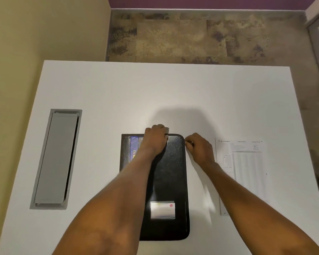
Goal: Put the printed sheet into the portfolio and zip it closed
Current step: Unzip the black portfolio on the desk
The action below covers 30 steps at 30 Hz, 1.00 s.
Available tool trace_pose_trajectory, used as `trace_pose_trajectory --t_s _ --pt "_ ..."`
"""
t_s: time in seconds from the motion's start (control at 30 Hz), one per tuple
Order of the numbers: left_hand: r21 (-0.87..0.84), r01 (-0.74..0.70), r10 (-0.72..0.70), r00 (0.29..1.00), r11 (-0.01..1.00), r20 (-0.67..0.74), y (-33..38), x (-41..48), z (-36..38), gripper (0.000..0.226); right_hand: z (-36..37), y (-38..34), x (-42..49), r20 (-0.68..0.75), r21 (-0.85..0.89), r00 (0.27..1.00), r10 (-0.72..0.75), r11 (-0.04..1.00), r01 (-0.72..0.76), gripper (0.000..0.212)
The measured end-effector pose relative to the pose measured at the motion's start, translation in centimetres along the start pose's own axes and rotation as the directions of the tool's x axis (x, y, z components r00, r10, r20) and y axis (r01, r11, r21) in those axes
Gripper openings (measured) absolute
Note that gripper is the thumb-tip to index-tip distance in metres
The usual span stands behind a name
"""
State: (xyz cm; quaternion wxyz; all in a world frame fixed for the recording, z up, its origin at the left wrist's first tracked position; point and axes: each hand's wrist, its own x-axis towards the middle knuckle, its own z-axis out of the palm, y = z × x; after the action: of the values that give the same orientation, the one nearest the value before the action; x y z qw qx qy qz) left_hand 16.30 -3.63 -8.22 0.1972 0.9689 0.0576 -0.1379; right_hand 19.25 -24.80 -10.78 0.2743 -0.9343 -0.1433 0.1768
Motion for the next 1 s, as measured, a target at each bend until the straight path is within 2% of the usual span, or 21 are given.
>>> trace_pose_trajectory --t_s 0.1,0.27,0.43,0.63,0.73,1.0 --pt "0.001 -0.009 0.009 0.998 1.000 0.065 1.5 0.8 1.3 0.023 0.1 0.0 0.2 -0.012 0.014 1.000 0.011 1.000 -0.011 0.009" --pt "0.039 -0.004 0.004 1.000 0.999 0.013 2.5 1.9 1.4 0.025 0.1 -0.1 0.0 -0.022 0.032 0.999 0.034 0.999 -0.034 0.016" --pt "0.081 0.080 -0.085 0.994 0.994 0.061 2.7 2.8 0.7 0.017 0.2 0.1 -0.5 -0.028 0.003 0.999 0.022 1.000 -0.022 0.014" --pt "-0.055 0.207 -0.193 0.962 0.977 0.195 2.4 4.2 -0.1 0.011 0.7 1.2 -3.4 -0.049 -0.052 0.999 0.000 0.999 -0.002 0.014" --pt "-0.110 0.248 -0.216 0.946 0.962 0.242 2.4 4.6 -0.4 0.017 1.1 1.4 -6.0 -0.051 -0.038 0.998 0.024 0.999 -0.026 0.015" --pt "-0.213 0.307 -0.255 0.937 0.928 0.237 2.8 3.9 -0.4 0.015 2.6 1.6 -13.6 -0.038 -0.034 0.993 0.108 0.993 -0.109 0.012"
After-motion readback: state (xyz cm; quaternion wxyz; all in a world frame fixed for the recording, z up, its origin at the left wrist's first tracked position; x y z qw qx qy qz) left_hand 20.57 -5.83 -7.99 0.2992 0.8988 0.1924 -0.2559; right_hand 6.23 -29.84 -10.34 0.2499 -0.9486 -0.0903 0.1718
